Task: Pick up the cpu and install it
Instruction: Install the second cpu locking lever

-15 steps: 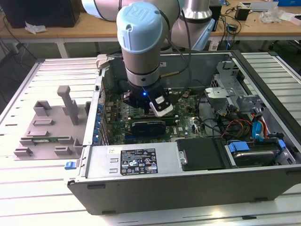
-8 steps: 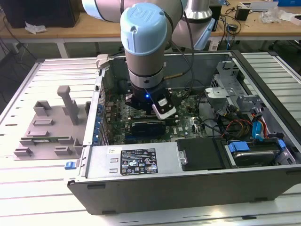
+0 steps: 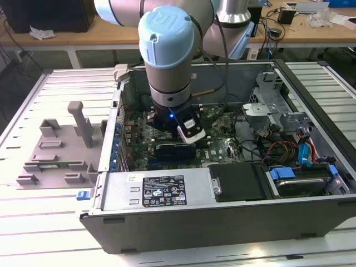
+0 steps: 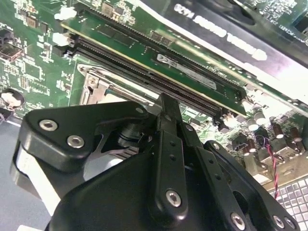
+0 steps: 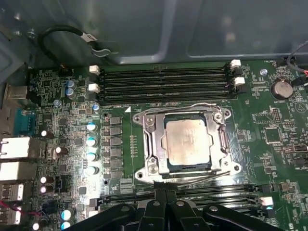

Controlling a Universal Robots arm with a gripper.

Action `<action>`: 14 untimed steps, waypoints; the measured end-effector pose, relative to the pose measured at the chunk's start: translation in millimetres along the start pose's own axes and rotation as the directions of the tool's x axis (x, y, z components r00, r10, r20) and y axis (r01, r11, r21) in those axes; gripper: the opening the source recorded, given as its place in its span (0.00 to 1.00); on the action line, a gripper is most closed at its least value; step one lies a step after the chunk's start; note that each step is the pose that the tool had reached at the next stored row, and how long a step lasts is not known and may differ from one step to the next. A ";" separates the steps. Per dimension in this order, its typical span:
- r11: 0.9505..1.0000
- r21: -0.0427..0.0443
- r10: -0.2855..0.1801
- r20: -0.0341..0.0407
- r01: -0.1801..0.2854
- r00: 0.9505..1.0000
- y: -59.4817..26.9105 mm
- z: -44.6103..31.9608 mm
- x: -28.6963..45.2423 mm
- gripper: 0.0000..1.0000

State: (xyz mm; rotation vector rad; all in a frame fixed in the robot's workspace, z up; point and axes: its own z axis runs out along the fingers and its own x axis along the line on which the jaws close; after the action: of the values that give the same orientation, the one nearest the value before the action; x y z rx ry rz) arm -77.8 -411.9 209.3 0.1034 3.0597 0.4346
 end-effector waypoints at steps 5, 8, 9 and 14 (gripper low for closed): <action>1.000 -0.005 0.019 0.005 -0.019 1.000 -1.0 2.8 6.3 0.11; 0.999 -0.022 0.036 0.008 -0.036 0.999 -1.7 5.3 9.4 0.11; 0.999 -0.026 0.039 0.009 -0.039 0.999 -1.7 6.0 9.4 0.11; 0.997 -0.048 0.057 0.011 -0.056 0.998 -2.2 9.5 10.0 0.11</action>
State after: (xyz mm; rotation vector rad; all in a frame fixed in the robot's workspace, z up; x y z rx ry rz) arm -87.3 -410.6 199.2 0.1905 3.0383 0.5078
